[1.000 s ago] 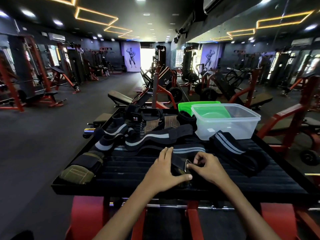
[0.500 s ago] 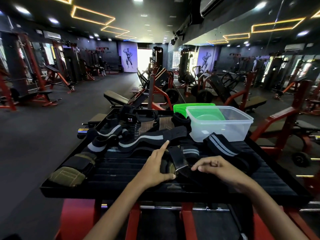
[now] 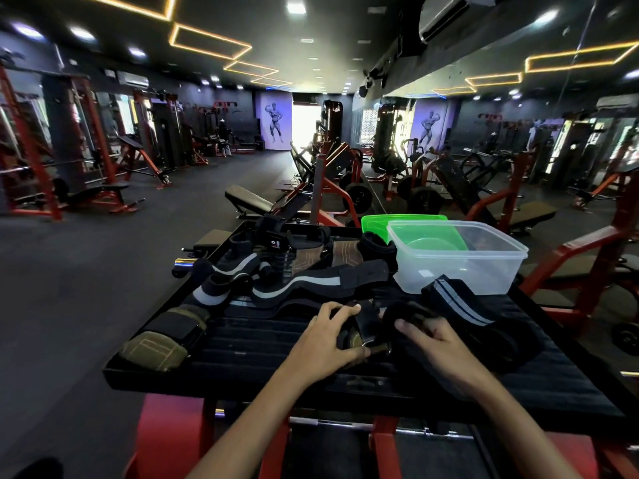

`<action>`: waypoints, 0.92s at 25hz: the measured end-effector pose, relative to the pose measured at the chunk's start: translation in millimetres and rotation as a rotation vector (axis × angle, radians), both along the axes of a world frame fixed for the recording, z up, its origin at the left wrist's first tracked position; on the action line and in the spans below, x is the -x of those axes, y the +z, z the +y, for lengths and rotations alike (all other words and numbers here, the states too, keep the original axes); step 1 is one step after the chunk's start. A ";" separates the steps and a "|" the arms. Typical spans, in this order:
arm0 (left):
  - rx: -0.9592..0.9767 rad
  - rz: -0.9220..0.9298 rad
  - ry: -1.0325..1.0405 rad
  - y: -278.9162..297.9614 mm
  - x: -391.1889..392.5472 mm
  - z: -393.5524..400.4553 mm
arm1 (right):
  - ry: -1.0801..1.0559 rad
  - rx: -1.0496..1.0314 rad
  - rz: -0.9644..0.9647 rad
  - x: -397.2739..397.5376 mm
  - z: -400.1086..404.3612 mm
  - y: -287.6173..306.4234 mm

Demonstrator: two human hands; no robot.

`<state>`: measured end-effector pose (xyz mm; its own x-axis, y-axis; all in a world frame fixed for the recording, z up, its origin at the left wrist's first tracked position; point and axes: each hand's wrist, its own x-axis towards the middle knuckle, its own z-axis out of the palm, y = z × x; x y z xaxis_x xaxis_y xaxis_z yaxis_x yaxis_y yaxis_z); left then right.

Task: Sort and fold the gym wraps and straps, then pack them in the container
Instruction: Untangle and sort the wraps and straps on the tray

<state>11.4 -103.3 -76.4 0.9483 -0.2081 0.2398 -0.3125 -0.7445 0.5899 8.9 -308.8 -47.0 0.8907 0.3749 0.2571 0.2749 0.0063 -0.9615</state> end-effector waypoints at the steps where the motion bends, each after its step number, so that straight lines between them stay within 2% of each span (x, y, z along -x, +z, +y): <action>1: -0.010 0.000 0.004 0.2 -0.4 0.4 | 0.021 -0.051 0.019 1.8 4.5 -1.0; 6: -0.058 -0.011 -0.020 3.1 -2.0 1.0 | -0.049 -0.187 -0.064 3.6 15.0 7.1; 9: -0.012 -0.031 -0.107 -1.5 -1.3 2.9 | -0.045 -0.070 -0.097 -4.6 20.1 19.4; 15: 0.109 0.020 -0.067 -1.8 1.0 0.3 | -0.157 0.059 -0.202 -49.3 28.4 21.9; 19: 0.110 0.007 -0.084 1.9 3.4 -0.6 | -0.141 0.130 -0.192 -65.4 34.5 10.3; 23: 0.090 -0.025 -0.103 3.2 6.1 -0.6 | -0.233 0.210 -0.141 -74.9 33.6 0.6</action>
